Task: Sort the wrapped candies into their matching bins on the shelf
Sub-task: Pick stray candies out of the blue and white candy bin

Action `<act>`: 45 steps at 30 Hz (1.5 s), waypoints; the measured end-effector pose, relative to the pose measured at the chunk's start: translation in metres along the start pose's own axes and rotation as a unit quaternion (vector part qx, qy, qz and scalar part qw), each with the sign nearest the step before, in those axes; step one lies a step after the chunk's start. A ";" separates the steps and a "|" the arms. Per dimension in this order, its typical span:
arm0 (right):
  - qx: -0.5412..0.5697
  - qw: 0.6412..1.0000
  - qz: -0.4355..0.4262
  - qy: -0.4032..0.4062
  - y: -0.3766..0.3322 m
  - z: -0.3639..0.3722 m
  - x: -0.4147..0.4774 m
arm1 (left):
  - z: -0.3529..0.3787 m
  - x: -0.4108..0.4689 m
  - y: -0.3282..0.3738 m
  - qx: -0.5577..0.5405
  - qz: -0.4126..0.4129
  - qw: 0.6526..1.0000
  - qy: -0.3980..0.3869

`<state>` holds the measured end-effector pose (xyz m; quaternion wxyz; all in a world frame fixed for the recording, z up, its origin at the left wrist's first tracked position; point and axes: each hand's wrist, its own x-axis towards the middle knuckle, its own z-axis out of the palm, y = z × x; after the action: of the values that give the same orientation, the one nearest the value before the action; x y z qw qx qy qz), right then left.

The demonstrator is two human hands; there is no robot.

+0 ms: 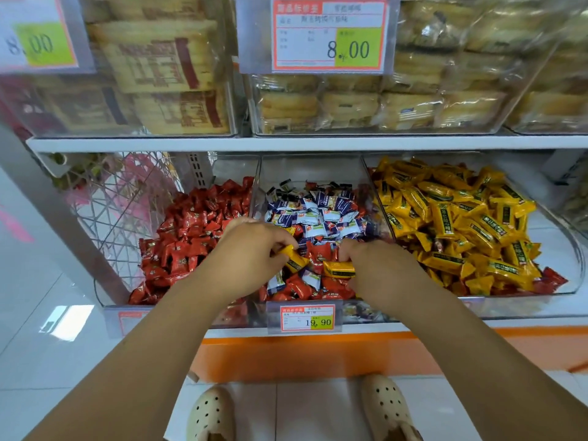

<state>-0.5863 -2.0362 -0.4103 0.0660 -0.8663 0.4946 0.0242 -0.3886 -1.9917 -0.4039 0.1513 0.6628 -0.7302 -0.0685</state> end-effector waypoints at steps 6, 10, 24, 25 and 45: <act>0.185 0.974 0.017 0.133 0.012 -0.018 -0.011 | -0.019 -0.001 0.013 -0.129 -0.056 0.989 0.039; 0.392 0.883 0.071 0.250 0.037 -0.036 -0.024 | -0.014 0.011 0.040 -0.161 -0.051 0.976 0.139; 0.108 0.950 0.153 0.248 0.148 0.010 -0.012 | 0.079 0.104 0.138 -0.107 0.096 0.981 0.130; 0.089 0.957 0.154 0.229 0.150 0.011 -0.011 | 0.079 0.105 0.138 -0.078 0.099 0.987 0.102; 0.279 0.914 -0.026 0.293 0.047 -0.021 -0.010 | 0.005 0.015 0.011 -0.071 -0.027 0.994 0.073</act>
<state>-0.6326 -2.0542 -0.3931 0.1573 -0.7936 0.4558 -0.3712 -0.4016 -2.0060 -0.4035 0.2492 0.6731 -0.6922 -0.0757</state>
